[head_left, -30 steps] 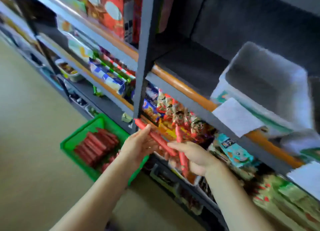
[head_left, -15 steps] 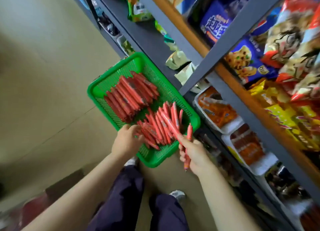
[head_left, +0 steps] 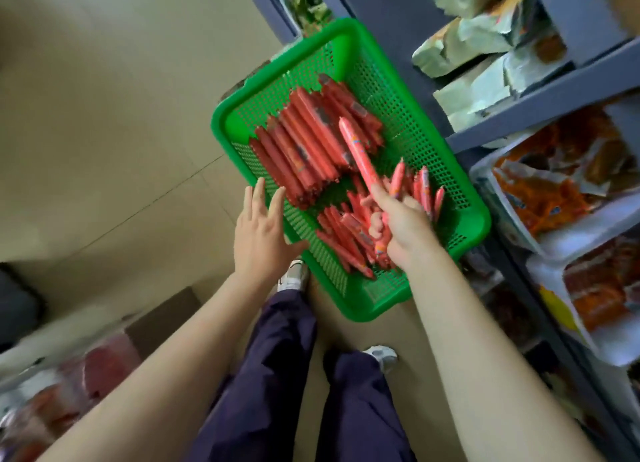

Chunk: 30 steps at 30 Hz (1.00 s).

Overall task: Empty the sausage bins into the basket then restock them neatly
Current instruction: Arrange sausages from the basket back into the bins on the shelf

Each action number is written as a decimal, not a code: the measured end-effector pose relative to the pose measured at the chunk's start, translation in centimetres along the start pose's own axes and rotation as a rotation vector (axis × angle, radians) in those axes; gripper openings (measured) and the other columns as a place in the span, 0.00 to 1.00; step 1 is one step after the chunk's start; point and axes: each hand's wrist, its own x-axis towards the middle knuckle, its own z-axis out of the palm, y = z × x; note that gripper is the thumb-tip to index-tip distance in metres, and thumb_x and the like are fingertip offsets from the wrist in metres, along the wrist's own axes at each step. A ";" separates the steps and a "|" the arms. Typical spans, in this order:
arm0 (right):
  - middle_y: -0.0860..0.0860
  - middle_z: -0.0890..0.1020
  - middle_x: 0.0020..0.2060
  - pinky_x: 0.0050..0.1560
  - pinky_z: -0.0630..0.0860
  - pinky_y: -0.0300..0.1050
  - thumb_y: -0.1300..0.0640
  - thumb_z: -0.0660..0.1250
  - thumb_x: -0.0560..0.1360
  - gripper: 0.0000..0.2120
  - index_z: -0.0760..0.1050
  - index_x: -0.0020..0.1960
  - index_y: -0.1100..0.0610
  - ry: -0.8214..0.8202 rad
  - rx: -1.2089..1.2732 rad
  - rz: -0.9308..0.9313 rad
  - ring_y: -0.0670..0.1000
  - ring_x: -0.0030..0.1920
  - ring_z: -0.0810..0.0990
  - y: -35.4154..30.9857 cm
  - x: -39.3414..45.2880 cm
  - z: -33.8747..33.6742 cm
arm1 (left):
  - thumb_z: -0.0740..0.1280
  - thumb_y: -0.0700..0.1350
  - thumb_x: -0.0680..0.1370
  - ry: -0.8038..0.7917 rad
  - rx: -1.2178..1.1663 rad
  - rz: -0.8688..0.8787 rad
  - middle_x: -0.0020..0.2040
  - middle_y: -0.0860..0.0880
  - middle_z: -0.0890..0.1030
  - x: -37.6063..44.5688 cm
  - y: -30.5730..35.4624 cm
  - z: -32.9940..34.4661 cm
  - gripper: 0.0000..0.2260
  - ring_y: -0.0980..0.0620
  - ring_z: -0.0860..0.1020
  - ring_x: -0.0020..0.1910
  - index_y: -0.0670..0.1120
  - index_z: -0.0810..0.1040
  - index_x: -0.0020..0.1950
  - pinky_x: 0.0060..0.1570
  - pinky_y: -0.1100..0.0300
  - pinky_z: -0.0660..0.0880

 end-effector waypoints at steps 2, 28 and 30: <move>0.51 0.78 0.37 0.21 0.61 0.36 0.61 0.66 0.79 0.10 0.74 0.58 0.51 -0.028 -0.006 -0.080 0.44 0.20 0.66 -1.1 1.6 1.8 | 0.79 0.58 0.66 0.010 -0.036 -0.001 0.80 0.37 0.51 0.4 -0.3 -0.2 0.48 0.38 0.50 0.79 0.45 0.60 0.79 0.74 0.47 0.58; 0.59 0.82 0.50 0.47 0.77 0.52 0.58 0.63 0.78 0.06 0.74 0.54 0.59 0.413 -1.374 -0.196 0.62 0.50 0.81 6.5 0.7 -4.0 | 0.76 0.64 0.66 -0.068 0.018 0.009 0.79 0.34 0.43 -3.0 1.4 1.8 0.52 0.36 0.49 0.79 0.44 0.56 0.80 0.75 0.47 0.56; 0.58 0.82 0.48 0.45 0.75 0.49 0.58 0.63 0.77 0.03 0.74 0.49 0.57 0.365 -1.337 -0.232 0.61 0.48 0.80 6.4 0.2 -4.1 | 0.75 0.64 0.67 -0.094 0.034 0.020 0.79 0.34 0.43 -3.4 1.7 1.8 0.50 0.36 0.49 0.79 0.44 0.56 0.80 0.75 0.47 0.56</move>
